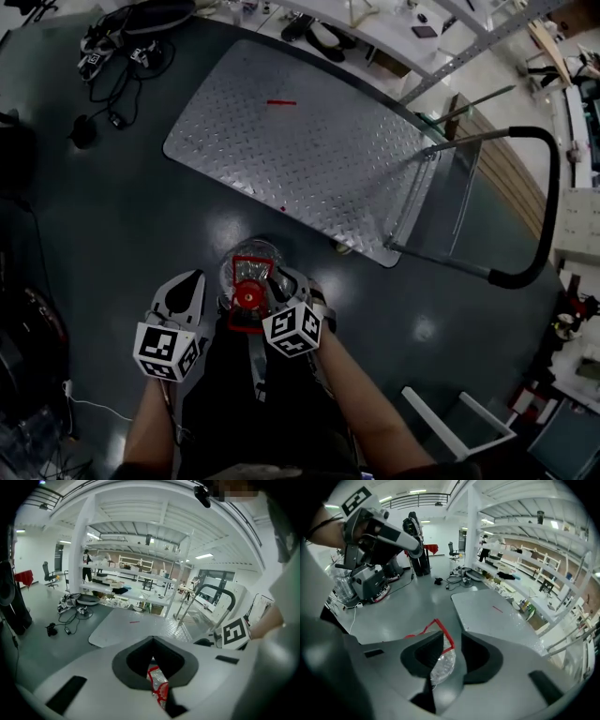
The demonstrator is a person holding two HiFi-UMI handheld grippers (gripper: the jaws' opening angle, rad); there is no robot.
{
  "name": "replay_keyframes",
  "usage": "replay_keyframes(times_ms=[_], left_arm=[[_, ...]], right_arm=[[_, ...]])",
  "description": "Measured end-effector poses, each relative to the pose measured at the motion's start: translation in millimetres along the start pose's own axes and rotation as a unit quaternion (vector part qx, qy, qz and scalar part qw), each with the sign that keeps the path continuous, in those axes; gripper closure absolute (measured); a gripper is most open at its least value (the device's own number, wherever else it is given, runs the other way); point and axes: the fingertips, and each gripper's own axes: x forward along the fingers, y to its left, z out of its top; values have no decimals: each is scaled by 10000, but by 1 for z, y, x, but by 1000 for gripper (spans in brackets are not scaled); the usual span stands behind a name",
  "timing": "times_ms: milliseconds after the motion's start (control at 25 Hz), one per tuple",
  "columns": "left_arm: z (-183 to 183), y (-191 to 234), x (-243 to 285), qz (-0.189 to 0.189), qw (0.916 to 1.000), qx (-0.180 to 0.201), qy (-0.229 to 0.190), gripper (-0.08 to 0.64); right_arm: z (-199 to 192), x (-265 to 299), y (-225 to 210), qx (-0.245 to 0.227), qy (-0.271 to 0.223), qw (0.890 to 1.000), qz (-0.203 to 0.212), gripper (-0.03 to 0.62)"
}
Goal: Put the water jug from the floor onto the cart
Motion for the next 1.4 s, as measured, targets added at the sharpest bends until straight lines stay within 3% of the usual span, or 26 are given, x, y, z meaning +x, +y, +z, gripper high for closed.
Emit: replay_keyframes(times_ms=[240,640,960,1400], left_arm=[[-35,25,35,-107,9992,-321,227,555],[-67,47,74,-283,9984,-312,387,555],[-80,51,78,-382,9974,-304,538,555],[-76,70,74,-324,9972,-312,600,555]], right_arm=[[-7,52,12,-683,340,9970,91,497],[-18,114,22,-1472,784,9854,341,494],[-25,134,29,-1680,1209,9768,558,495],[-33,129,32,-1855,1589,9674,666,552]])
